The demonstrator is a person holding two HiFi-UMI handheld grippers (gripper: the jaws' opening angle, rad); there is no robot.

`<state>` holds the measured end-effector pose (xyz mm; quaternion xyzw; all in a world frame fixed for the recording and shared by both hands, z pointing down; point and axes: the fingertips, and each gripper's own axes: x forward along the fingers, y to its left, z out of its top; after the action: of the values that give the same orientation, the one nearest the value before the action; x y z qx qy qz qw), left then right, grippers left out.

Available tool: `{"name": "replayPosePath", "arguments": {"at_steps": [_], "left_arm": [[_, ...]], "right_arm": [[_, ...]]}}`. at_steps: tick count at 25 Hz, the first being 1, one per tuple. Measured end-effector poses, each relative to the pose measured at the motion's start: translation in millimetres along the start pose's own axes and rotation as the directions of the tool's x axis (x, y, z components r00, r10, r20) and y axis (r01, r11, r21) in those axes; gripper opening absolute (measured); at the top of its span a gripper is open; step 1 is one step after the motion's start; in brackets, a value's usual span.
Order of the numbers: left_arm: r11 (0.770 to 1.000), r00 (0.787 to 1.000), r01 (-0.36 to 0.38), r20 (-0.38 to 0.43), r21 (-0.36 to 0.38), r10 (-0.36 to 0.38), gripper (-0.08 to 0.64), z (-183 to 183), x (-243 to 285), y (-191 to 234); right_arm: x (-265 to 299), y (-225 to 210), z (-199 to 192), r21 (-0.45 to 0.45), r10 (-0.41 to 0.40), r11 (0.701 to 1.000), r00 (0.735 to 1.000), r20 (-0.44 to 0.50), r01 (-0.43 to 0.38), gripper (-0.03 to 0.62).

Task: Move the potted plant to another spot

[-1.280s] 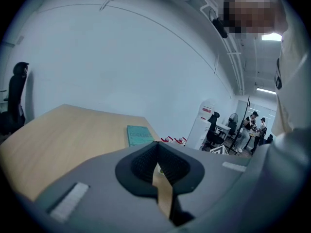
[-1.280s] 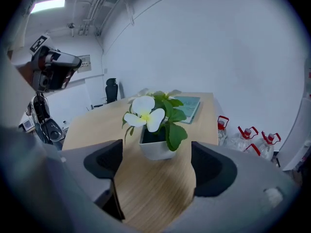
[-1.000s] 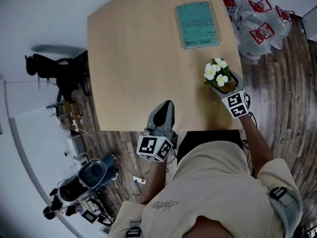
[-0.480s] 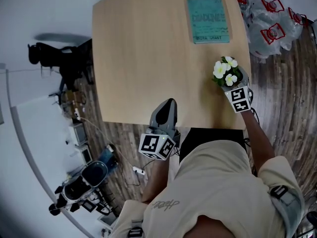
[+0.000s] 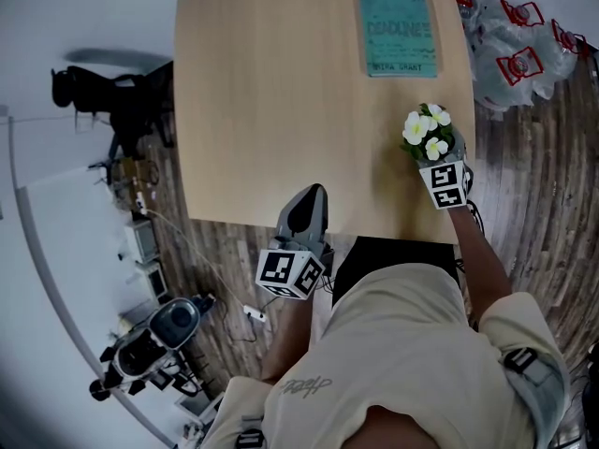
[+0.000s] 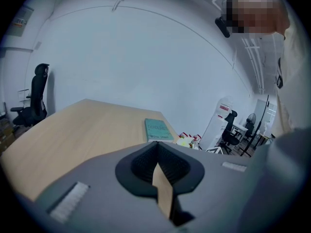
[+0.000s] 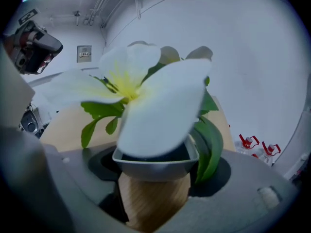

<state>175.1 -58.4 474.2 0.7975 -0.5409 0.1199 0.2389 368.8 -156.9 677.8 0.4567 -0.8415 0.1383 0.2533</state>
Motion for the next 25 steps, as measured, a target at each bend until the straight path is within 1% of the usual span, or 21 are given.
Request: {"name": "replayPosePath", "arguments": {"at_steps": [1, 2, 8, 11, 13, 17, 21, 25], "left_arm": [[1.000, 1.000, -0.001, -0.002, 0.002, 0.001, 0.017, -1, -1, 0], [1.000, 1.000, -0.003, -0.006, 0.006, 0.003, 0.016, -2, -2, -1], [1.000, 1.000, -0.014, -0.009, 0.021, 0.015, 0.016, -4, -7, -2], [1.000, 1.000, -0.019, -0.007, 0.019, 0.019, 0.017, -4, -6, 0], [1.000, 1.000, -0.013, -0.006, 0.021, 0.014, 0.017, -3, -4, -1], [0.999, 1.000, 0.006, 0.006, 0.039, -0.006, 0.017, 0, -3, -10], [0.998, 1.000, 0.011, 0.022, 0.064, -0.013, 0.017, 4, -2, -13], [0.997, 0.999, 0.024, 0.037, 0.071, -0.027, 0.015, 8, -2, -16]], "right_arm": [[0, -1, 0, -0.005, -0.004, 1.000, 1.000, 0.008, 0.004, 0.350], [0, -1, 0, -0.007, -0.005, 1.000, 1.000, 0.011, 0.005, 0.347], [1, -2, 1, -0.020, 0.012, 1.000, 1.000, 0.005, -0.012, 0.342], [-1, 0, 5, -0.021, 0.021, 1.000, 0.999, 0.026, -0.020, 0.339], [-4, 0, 9, -0.024, 0.023, 0.999, 0.999, 0.046, -0.022, 0.339], [-16, -1, 13, -0.025, 0.018, 1.000, 0.999, 0.047, -0.017, 0.339], [-29, 2, 22, -0.025, 0.036, 0.999, 0.997, 0.064, -0.035, 0.339], [-50, 9, 33, -0.040, 0.062, 0.997, 0.995, 0.080, -0.059, 0.339]]}}
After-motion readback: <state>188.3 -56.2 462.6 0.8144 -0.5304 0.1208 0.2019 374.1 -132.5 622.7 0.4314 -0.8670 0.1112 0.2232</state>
